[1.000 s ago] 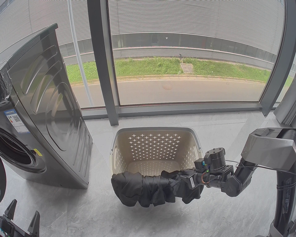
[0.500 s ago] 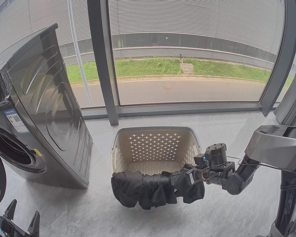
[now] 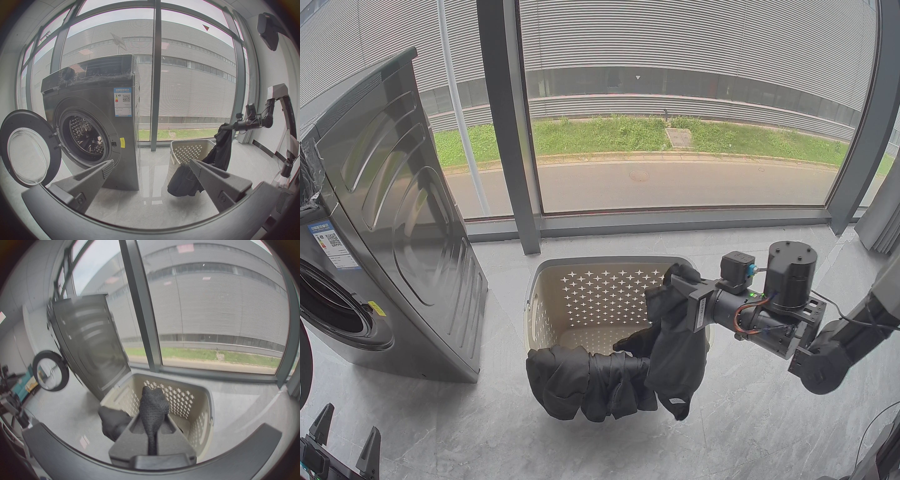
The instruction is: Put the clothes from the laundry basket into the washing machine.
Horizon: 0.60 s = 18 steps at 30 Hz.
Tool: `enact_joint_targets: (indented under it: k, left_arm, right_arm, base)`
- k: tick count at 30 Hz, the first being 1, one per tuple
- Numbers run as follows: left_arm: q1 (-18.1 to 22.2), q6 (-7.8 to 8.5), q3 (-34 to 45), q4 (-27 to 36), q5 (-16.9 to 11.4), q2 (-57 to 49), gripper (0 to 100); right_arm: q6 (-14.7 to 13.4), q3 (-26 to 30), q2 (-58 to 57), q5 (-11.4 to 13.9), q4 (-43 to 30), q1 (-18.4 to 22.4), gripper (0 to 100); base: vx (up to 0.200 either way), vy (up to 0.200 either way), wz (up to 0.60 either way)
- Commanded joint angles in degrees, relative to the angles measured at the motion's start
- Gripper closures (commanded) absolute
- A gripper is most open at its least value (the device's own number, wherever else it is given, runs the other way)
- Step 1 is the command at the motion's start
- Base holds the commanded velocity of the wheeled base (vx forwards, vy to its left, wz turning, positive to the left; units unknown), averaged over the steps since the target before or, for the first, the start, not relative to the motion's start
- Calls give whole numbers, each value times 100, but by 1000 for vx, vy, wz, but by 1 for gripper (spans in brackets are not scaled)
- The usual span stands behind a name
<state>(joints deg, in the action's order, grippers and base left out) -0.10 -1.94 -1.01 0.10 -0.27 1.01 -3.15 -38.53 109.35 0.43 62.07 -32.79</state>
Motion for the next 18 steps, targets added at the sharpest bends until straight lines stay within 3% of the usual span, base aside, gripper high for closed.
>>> enact_joint_targets:
  k: [1, 3, 5, 7, 12, 18]
  left_arm:
    - [1, 9, 101, -1, 71, -101, 0]
    - [1, 9, 101, -1, 62, -101, 0]
    - [1, 36, 101, -1, 62, -101, 0]
    - [1, 53, 101, -1, 53, -101, 0]
    - [1, 115, 101, -10, 44, -101, 0]
    - [1, -17, 101, -1, 0, -101, 0]
  right_arm:
    - [-424, 707, -1012, -122, 683, -298, 100]
    - [-520, 865, -1056, -131, 841, -351, 100]
    - [-872, 1252, -1030, -131, 1316, -386, 100]
    - [-986, 1454, -1021, -131, 1641, -395, 100]
    - [-960, 1463, -784, -139, 2169, -359, 100]
    - [-916, 1674, -766, -175, 2300, -307, 100]
  base:
    - [0, 0, 0]
    - [0, 0, 0]
    - [0, 0, 0]
    - [0, 0, 0]
    - [0, 0, 0]
    - [0, 0, 0]
